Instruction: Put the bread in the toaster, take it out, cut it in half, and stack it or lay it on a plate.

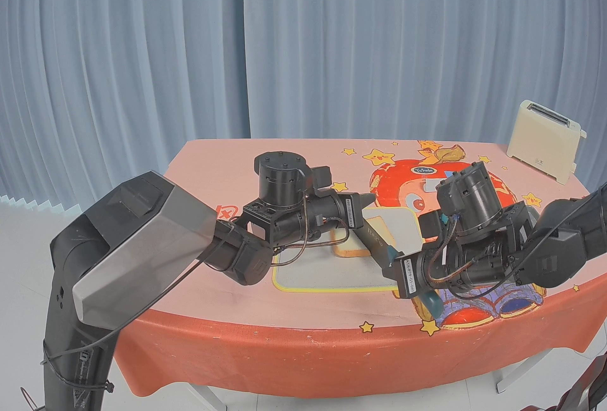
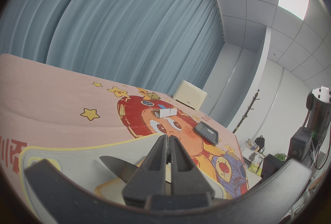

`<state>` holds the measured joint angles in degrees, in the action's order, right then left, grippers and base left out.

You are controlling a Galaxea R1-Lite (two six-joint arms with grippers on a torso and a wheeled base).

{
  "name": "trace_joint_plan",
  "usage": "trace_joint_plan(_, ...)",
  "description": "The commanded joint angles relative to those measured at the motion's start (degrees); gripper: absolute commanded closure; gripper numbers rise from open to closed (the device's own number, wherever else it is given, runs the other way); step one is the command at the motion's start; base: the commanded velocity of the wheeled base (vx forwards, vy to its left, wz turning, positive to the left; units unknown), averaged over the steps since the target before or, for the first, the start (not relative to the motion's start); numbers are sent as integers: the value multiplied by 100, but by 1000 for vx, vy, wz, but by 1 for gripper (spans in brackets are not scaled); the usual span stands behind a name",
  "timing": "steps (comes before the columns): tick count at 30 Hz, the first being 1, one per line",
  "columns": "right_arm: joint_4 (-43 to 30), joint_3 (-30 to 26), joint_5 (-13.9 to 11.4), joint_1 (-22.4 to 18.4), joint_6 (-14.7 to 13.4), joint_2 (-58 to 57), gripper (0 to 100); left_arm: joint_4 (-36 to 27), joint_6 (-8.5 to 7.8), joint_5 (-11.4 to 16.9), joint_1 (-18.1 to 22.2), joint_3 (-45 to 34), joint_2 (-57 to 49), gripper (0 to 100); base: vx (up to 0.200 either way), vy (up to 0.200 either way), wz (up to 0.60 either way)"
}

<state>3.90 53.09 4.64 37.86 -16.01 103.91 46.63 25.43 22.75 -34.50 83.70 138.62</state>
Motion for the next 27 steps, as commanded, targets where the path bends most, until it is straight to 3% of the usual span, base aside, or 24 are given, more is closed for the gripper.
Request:
trace_joint_plan(1,-39,-27,1,19,1,59,100,22,6,2,5,59,-133,100,0,0,0)
trace_joint_plan(7,67,8,-7,28,1,-20,100,-233,-3,-7,22,50,-142,100,0,0,0)
trace_joint_plan(27,41,-18,1,10,1,68,100,-242,-12,-16,22,32,34,100,0,0,0)
